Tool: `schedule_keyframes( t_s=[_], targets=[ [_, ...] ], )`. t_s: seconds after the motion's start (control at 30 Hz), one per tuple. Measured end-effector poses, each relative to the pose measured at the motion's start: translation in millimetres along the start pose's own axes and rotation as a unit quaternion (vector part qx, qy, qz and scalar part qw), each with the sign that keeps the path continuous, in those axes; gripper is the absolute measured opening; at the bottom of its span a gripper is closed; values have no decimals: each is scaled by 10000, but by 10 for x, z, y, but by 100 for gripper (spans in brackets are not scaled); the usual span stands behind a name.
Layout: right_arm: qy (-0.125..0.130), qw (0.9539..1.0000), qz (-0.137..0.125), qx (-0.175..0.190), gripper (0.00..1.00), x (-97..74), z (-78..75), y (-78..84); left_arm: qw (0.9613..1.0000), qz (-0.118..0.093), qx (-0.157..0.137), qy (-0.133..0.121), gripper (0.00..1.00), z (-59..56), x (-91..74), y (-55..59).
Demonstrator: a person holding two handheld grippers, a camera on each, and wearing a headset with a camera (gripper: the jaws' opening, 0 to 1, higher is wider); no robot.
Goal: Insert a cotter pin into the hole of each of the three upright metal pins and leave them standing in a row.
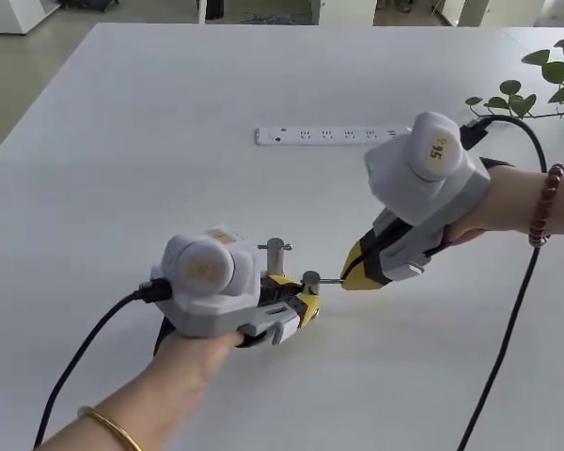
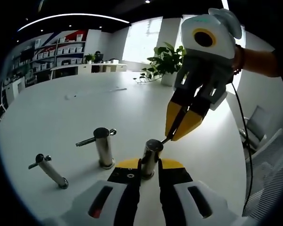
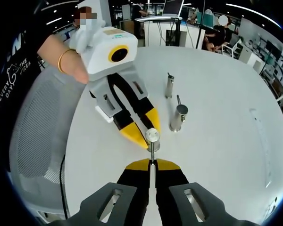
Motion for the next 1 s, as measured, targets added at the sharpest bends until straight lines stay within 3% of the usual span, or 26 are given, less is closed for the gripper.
schedule_keyframes(
  t_s=[0.63,1.0],
  targets=[
    [-7,10000,-69,-36,0,82,3,-107,9992,-125,-371,-27,13,9,17,38],
    [44,9997,-217,-55,0,94,13,-168,9992,-113,-391,-38,13,3,18,41]
  ],
)
Point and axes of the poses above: the centre of the closed fingertips' face, and the gripper's own axes: x roughly forward along the fingers, z roughly to its left, y roughly out of its underside, the point moved 1 cm from there along -x, roughly backward along the fingers, and after that the axes turned 5 degrees about x, right-handed, at the moved point
